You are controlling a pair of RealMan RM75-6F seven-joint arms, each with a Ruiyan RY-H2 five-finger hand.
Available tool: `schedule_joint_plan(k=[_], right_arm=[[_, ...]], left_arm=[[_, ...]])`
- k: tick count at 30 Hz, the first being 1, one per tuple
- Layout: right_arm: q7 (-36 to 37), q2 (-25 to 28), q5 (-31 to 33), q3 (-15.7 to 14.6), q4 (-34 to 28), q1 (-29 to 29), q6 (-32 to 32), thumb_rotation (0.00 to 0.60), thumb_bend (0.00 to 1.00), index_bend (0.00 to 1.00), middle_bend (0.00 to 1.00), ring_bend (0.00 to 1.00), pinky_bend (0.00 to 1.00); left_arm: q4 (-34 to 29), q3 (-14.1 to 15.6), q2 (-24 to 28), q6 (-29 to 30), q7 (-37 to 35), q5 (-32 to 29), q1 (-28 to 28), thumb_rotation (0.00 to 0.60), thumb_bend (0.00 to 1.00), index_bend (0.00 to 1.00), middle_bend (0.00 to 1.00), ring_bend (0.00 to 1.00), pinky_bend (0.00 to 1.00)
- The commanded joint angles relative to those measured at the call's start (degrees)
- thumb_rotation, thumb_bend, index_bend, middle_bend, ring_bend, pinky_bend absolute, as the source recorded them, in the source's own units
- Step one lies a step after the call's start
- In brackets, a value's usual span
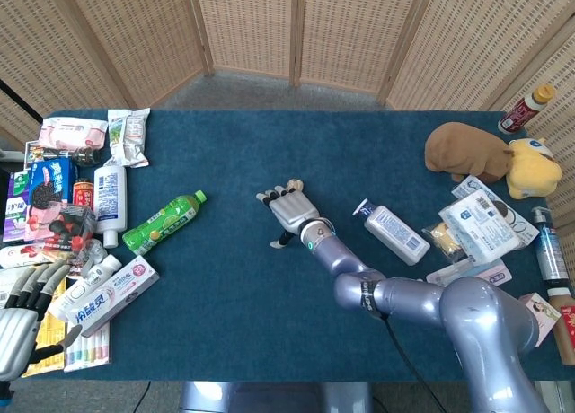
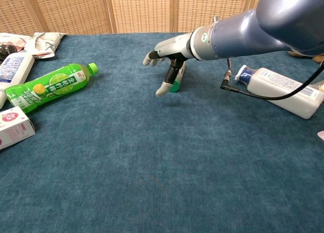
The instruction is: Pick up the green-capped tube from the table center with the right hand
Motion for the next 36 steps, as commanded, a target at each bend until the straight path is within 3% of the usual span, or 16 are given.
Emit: schedule_joint_plan(k=[1,7,14,21,27,30,33,36], right_arm=[[-0.55,-0.91,0.25,-1.64,1.95,0.64,-0.55,0.473,0.23,0.00,0.10,0.00,0.15],[-1.21,-0.26,2.72,-4.04,2.42,1.12,-0.21,0.471,0.23,0.00,0.11,0.00,0.15],[-3.48,3.67,8.82,-7.77,-2.53,1.35,3.09,0.475,0.23,0.00,0.12,0.00,0.15],[-3.33,5.54,7.68,-8.07,-3.81,0.44,4.75,0.474,0.23,0.00,0.15,0.00,0.15],[-0.39,5.44,0.84,-7.35,-2.74,-2.45,4.38,0.539,0.22,0.02,0.38,0.18,0.29],[1.81,4.64,-3.92,-6.75,-1.73,-4.35,4.31,0.599,0.19,0.20,0.56,0.33,0.46],[3.81,4.03,-6.73,-5.82,-1.18,-5.82,4.62,0.600,0.18,0.37,0.74,0.49,0.61],[6.53,3.25,-10.16,-4.60,-0.76,-7.71,5.48,0.600,0.17,0.47,0.84,0.60,0.73]], left_arm=[[-0.19,0.09,0.08,0.16,0.17,0.21,0.11,0.600,0.30,0.00,0.00,0.00,0.00],[-0.76,0.13,0.25,0.51,0.62,1.06,0.12,0.600,0.30,0.00,0.00,0.00,0.00],[-1.40,-0.13,0.26,-0.52,0.99,1.71,-0.83,0.600,0.30,0.00,0.00,0.00,0.00],[-1.71,0.25,0.12,-1.02,1.11,2.58,-1.20,0.600,0.31,0.00,0.00,0.00,0.00],[-1.84,0.65,0.58,0.54,0.96,2.97,-0.26,0.600,0.31,0.00,0.00,0.00,0.00],[-1.73,0.91,0.73,0.90,0.35,3.37,-0.07,0.600,0.31,0.00,0.00,0.00,0.00],[-1.62,1.06,0.78,1.19,0.11,3.76,0.04,0.600,0.31,0.00,0.00,0.00,0.00],[-1.39,1.30,0.81,1.72,-0.74,4.32,0.22,0.600,0.31,0.00,0.00,0.00,0.00]])
